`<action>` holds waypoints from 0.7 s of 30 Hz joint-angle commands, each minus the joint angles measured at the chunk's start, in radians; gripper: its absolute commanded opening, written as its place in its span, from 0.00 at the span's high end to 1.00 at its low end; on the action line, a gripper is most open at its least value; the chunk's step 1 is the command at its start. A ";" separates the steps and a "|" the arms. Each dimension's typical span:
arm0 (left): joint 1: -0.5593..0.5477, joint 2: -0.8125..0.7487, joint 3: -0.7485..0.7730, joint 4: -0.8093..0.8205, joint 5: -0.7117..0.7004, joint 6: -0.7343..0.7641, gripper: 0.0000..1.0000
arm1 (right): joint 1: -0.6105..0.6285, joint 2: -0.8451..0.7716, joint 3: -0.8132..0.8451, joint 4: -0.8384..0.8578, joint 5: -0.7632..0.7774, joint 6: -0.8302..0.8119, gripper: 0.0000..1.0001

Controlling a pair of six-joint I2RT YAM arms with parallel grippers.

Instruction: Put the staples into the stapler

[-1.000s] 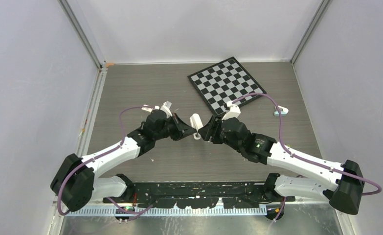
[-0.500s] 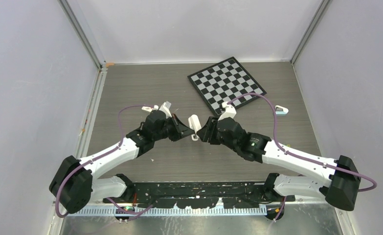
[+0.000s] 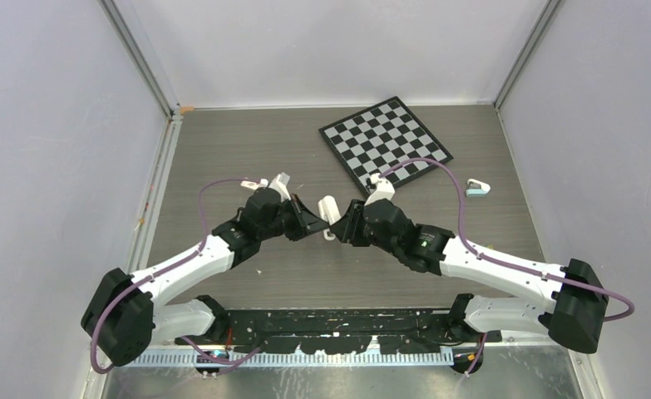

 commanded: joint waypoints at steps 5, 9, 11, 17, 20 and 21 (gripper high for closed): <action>0.002 -0.134 0.058 -0.094 -0.117 0.295 1.00 | -0.002 -0.085 0.074 -0.130 0.128 -0.048 0.72; 0.003 -0.186 0.100 -0.164 -0.183 0.525 1.00 | -0.011 -0.181 0.047 -0.095 0.125 -0.087 0.72; 0.001 -0.193 0.118 -0.187 -0.171 0.633 1.00 | -0.014 -0.213 0.062 -0.121 0.146 -0.109 0.72; -0.002 -0.222 0.121 -0.256 -0.172 0.824 1.00 | -0.029 -0.302 0.072 -0.145 0.170 -0.150 0.72; -0.003 -0.273 0.068 -0.185 -0.095 0.921 1.00 | -0.034 -0.298 0.071 -0.149 0.165 -0.166 0.73; -0.003 -0.292 0.046 -0.159 -0.063 0.958 1.00 | -0.035 -0.296 0.069 -0.148 0.162 -0.173 0.73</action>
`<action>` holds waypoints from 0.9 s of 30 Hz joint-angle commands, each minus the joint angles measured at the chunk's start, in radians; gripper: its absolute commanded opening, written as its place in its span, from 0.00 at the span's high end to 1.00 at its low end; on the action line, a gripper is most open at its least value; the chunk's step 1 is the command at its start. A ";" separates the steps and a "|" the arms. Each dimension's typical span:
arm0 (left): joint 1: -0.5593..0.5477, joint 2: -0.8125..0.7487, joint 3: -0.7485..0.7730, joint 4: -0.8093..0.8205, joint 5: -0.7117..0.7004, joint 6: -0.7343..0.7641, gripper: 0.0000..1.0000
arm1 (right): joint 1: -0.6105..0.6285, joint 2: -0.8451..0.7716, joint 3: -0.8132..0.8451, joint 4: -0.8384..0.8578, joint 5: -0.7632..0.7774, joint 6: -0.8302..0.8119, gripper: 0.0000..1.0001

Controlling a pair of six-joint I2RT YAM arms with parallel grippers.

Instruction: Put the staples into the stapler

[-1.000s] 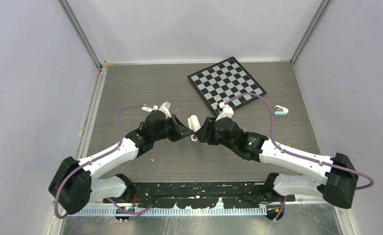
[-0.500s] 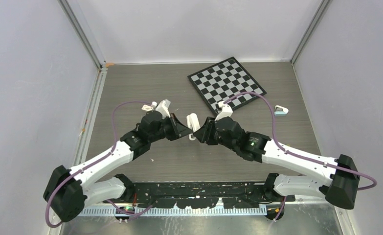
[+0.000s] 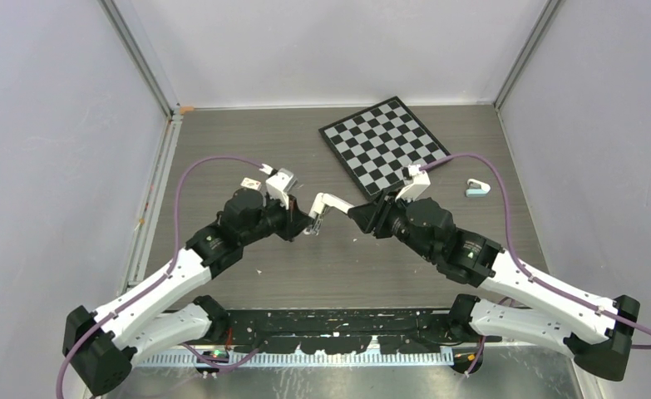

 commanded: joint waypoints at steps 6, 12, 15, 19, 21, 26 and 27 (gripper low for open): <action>0.020 -0.147 -0.111 0.029 0.046 0.361 1.00 | -0.029 -0.043 0.024 -0.063 0.074 -0.178 0.73; 0.018 -0.169 -0.145 0.001 0.140 0.503 1.00 | -0.042 -0.060 0.013 -0.040 0.018 -0.236 0.73; 0.018 -0.166 -0.151 0.010 0.155 0.517 1.00 | -0.049 -0.037 0.023 -0.037 -0.010 -0.251 0.73; 0.018 -0.156 -0.152 0.033 0.165 0.492 1.00 | -0.055 -0.007 0.017 -0.010 -0.028 -0.249 0.73; 0.018 -0.149 -0.146 0.042 0.130 0.455 1.00 | -0.057 0.005 0.021 -0.009 -0.028 -0.240 0.72; 0.019 -0.124 -0.110 0.032 -0.006 0.299 1.00 | -0.059 -0.004 0.028 -0.034 0.046 -0.199 0.49; 0.019 -0.117 -0.103 0.030 -0.019 0.267 1.00 | -0.059 -0.013 0.030 -0.042 0.061 -0.191 0.42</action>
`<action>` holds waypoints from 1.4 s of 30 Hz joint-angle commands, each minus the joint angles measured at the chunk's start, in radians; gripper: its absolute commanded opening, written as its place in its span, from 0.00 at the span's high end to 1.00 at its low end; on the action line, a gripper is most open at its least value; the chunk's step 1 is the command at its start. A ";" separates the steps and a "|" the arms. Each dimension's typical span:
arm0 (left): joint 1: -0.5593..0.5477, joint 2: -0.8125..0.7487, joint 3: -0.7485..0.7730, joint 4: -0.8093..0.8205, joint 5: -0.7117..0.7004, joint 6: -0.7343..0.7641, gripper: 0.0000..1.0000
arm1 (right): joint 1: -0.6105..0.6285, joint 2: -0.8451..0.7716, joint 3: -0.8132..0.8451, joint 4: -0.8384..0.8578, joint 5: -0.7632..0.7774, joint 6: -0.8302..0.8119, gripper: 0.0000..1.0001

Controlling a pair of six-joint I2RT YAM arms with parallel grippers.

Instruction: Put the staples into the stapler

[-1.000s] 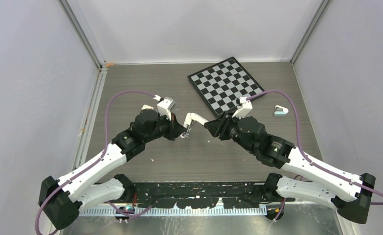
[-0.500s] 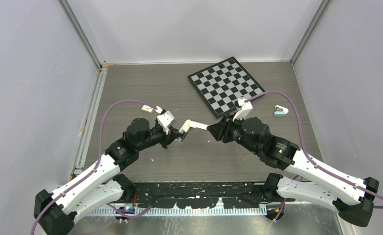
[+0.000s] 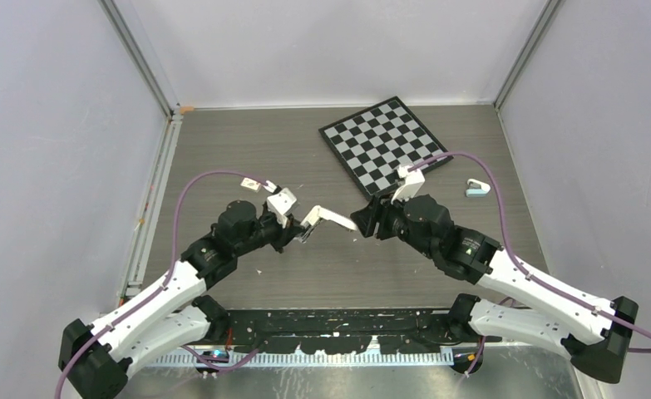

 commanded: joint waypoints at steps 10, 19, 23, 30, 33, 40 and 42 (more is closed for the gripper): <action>0.000 0.090 0.107 0.015 -0.207 -0.544 1.00 | -0.025 -0.026 0.012 0.054 0.044 0.107 0.24; 0.018 0.219 0.096 0.184 -0.030 -0.776 1.00 | -0.024 0.106 0.003 0.200 0.019 0.204 0.34; 0.018 0.274 0.093 0.236 0.014 -0.822 1.00 | -0.024 0.196 0.036 0.228 0.030 0.250 0.38; 0.017 0.252 0.067 0.286 -0.008 -0.867 1.00 | -0.024 0.303 0.071 0.230 0.047 0.341 0.36; 0.017 0.241 0.061 0.288 -0.010 -0.863 1.00 | -0.024 0.325 0.070 0.267 0.032 0.357 0.38; 0.017 0.223 0.032 0.312 -0.007 -0.855 1.00 | -0.024 0.369 0.095 0.295 0.039 0.365 0.45; 0.017 0.215 0.025 0.315 -0.010 -0.855 1.00 | -0.025 0.383 0.103 0.295 0.044 0.369 0.48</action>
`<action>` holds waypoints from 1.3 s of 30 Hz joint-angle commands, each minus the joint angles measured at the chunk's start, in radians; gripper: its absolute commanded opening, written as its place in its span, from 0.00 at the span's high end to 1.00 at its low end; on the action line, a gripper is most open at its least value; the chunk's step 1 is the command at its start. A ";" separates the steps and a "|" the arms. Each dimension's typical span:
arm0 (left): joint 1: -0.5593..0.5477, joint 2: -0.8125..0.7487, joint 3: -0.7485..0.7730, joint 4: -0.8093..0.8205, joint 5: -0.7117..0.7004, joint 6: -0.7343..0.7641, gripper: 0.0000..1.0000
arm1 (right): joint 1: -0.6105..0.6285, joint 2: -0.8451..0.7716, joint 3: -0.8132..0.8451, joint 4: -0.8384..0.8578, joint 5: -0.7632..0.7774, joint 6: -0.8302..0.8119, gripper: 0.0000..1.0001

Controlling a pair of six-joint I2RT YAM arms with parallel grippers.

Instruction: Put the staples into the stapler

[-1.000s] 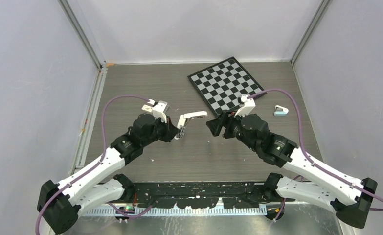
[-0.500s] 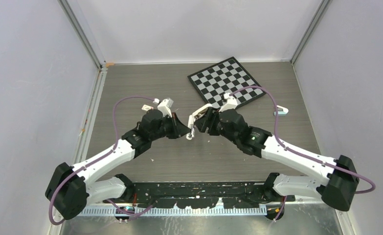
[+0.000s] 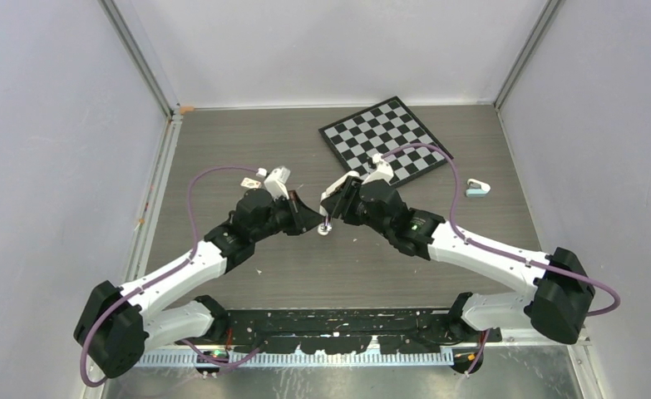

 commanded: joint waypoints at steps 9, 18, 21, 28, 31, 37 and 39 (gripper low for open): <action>0.004 -0.065 -0.022 0.108 0.005 0.007 1.00 | 0.001 0.071 0.096 0.012 0.060 0.046 0.69; 0.004 -0.131 0.058 -0.171 -0.089 0.181 0.55 | -0.020 0.126 0.156 -0.088 0.149 -0.012 0.79; 0.004 -0.169 0.094 -0.295 -0.167 0.255 0.42 | -0.057 0.163 0.176 -0.102 0.141 -0.034 0.80; 0.005 -0.231 0.216 -0.585 -0.344 0.459 0.00 | -0.136 0.315 0.258 -0.164 0.134 -0.106 0.80; 0.004 -0.254 0.250 -0.675 -0.387 0.537 0.00 | -0.141 0.401 0.318 -0.177 0.140 -0.172 0.80; 0.005 -0.369 0.176 -0.671 -0.377 0.691 0.00 | -0.140 0.583 0.468 -0.263 0.188 -0.267 0.80; 0.004 -0.421 0.123 -0.642 -0.383 0.719 0.00 | -0.140 0.632 0.505 -0.279 0.192 -0.285 0.80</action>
